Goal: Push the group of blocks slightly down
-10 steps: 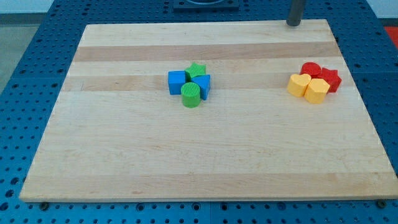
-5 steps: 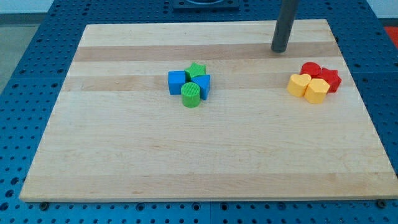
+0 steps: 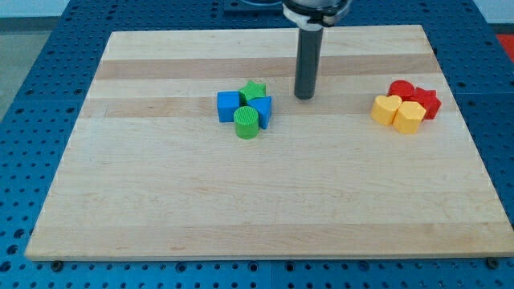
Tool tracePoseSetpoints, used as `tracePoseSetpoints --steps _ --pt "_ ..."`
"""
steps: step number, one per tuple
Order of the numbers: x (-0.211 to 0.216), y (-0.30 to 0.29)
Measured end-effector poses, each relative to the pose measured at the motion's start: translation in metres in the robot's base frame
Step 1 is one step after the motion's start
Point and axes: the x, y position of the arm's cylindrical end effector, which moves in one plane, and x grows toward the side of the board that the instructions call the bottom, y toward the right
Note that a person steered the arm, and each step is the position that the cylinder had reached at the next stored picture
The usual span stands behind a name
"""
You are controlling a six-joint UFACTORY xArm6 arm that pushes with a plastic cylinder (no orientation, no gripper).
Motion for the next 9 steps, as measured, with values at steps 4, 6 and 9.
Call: tracePoseSetpoints --steps 4,6,9 --pt "0.025 -0.065" --pt "0.032 -0.09" --pt "0.048 -0.153"
